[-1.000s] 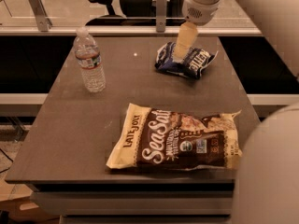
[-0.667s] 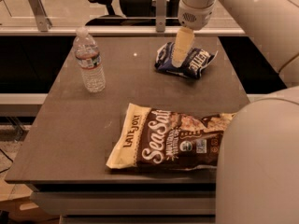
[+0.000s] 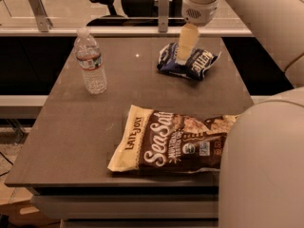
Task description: Pick blue chip bag
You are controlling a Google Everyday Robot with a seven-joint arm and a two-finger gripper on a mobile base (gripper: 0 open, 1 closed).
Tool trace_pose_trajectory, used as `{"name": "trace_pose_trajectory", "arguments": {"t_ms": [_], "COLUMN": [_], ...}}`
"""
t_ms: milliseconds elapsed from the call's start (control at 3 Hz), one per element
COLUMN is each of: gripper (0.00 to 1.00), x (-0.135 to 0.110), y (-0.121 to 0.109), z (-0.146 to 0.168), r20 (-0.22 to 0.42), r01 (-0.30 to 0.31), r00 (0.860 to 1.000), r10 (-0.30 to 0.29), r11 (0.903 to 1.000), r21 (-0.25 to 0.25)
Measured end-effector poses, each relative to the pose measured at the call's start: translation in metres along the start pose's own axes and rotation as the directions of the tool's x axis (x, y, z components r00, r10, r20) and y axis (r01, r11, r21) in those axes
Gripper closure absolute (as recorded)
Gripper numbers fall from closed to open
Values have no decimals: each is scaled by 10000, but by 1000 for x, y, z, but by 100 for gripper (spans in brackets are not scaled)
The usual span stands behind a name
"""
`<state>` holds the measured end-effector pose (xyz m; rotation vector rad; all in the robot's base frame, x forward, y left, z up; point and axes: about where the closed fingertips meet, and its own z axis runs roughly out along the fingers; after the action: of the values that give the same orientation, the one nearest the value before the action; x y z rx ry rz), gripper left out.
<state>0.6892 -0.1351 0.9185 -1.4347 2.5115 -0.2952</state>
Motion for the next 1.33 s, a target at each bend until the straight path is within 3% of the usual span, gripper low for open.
{"name": "trace_pose_trajectory", "arguments": {"t_ms": [333,667,1333], "gripper": [0,0,0], "x": [-4,-5,-10], "y": [-6,-8,3], "z": [-8,-3,31], "r20": [98,76,-133], "r01": [-20,-53,80], "r00": [10000,10000,9999], "r10": [18,53,-90], "r11": [9997,9999,9975], "r21": [226,111,-705]}}
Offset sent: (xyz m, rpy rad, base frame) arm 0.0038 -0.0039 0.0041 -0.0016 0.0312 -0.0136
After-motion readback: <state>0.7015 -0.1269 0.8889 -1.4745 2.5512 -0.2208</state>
